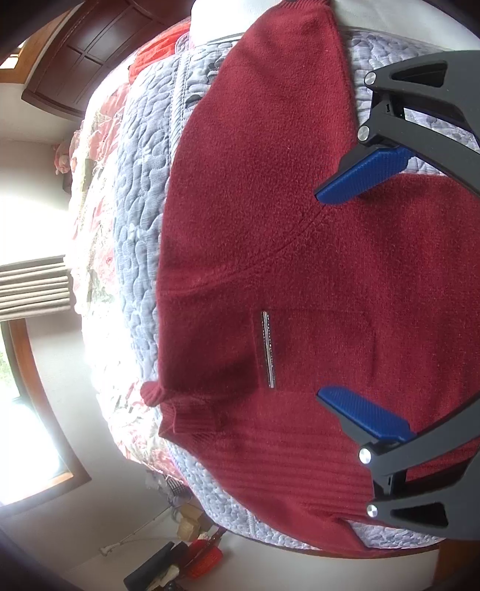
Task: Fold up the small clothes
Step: 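Reach the right gripper to the sweater sleeve cuff and grasp it, then carry the sleeve across the sweater front with the right gripper and release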
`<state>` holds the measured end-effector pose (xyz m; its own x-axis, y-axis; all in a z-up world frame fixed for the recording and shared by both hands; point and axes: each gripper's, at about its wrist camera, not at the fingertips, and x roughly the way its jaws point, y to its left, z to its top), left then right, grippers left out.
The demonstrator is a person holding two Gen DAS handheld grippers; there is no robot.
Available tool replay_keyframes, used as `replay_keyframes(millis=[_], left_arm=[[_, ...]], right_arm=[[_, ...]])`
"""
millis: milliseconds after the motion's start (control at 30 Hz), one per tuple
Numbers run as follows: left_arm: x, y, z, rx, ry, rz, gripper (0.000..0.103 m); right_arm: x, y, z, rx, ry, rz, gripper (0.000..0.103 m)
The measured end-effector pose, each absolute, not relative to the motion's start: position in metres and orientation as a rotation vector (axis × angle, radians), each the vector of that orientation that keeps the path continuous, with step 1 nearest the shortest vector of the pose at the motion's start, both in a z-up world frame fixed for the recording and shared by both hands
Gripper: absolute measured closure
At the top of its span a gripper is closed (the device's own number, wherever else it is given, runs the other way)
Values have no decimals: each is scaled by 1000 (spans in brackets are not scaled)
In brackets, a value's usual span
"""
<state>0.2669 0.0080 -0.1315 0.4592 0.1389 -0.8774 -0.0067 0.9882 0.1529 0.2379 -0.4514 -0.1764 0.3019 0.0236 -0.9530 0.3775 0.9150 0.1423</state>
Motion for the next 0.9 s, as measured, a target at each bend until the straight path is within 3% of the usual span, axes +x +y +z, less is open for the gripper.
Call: replay_keyframes(millis=[67,100,133,167,467,633,900], left_arm=[[265,17,-132,132,1094,107,4],[264,21,-132,131,1096,113,4],[263,26,-132,131,1096,120,4],[261,30,-132,134,1096,127,4],[249,83,-127,121,1098,203,4],[246,118,-123,88,1100,243,4],[230,176,-122,51,1110,288,4]], right_arm=[[243,-451,-175,341,1258,-233,57],[245,-451,-175,329,1268,-237,64],[245,-452,-176,314,1277,-249,86],[246,-453,-176,323,1286,-236,97],[241,-406,-105,392,1108,-69,99],[246,-327,-62,347,1050,127,99],[277,-167,-48,350,1063,443,99]])
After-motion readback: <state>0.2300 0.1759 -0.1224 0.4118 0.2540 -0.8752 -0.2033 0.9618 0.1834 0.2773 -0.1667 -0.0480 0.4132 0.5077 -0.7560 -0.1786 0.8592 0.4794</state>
